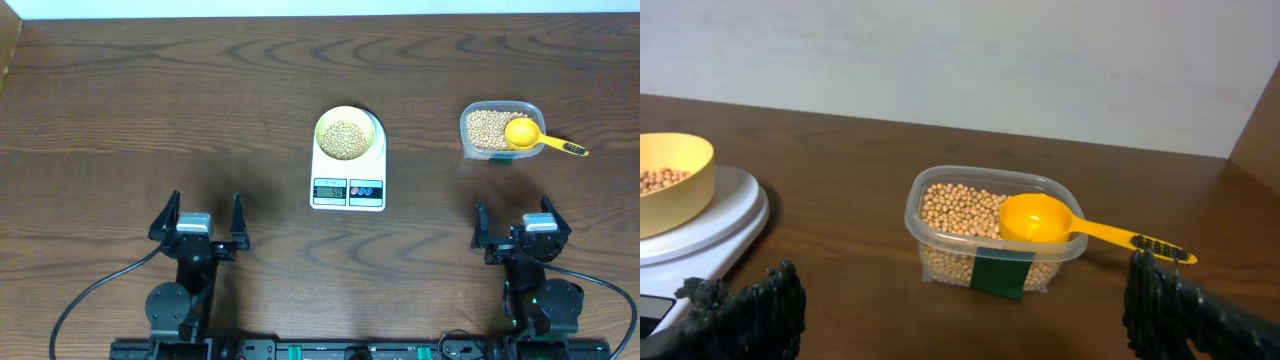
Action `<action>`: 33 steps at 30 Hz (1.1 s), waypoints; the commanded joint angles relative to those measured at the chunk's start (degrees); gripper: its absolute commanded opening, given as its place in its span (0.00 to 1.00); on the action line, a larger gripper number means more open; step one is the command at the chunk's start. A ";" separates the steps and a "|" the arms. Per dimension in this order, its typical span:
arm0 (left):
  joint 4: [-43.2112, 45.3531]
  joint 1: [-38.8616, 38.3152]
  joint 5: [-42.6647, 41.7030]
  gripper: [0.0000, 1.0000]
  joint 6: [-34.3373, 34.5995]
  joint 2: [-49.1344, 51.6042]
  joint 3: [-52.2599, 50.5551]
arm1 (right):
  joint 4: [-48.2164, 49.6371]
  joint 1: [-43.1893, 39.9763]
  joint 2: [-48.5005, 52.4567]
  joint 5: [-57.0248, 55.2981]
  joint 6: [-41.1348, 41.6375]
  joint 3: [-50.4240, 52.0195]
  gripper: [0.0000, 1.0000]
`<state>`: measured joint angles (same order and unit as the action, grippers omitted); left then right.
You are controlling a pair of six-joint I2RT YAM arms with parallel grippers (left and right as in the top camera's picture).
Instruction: Scoop item into bowl and weigh 50g on scale
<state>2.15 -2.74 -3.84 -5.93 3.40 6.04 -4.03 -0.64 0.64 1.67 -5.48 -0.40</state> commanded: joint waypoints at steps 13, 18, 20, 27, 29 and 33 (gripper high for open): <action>1.88 -0.07 6.88 0.98 5.62 -3.34 -5.81 | -0.26 -0.28 -0.37 -0.04 -0.59 0.09 0.99; -2.43 -0.07 6.91 0.98 5.38 -3.34 -5.81 | -0.26 -0.28 -0.35 -0.04 -0.59 0.09 0.99; -5.81 -0.07 6.86 0.97 5.70 -3.34 -5.81 | -0.26 -0.28 -0.35 -0.04 -0.59 0.09 0.99; -6.23 -0.07 5.60 0.98 6.01 -3.08 -5.79 | -0.26 -0.28 -0.35 -0.04 -0.59 0.09 0.99; -6.23 -0.07 5.60 0.98 6.01 -3.06 -5.79 | -0.26 -0.28 -0.37 -0.04 -0.59 0.09 0.99; -6.23 -0.07 5.60 0.98 6.01 -3.06 -5.79 | -0.26 -0.28 -0.35 -0.04 -0.59 0.09 0.99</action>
<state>-1.17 -2.74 1.37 -0.19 0.60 0.89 -4.03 -0.64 0.62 1.67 -5.48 -0.40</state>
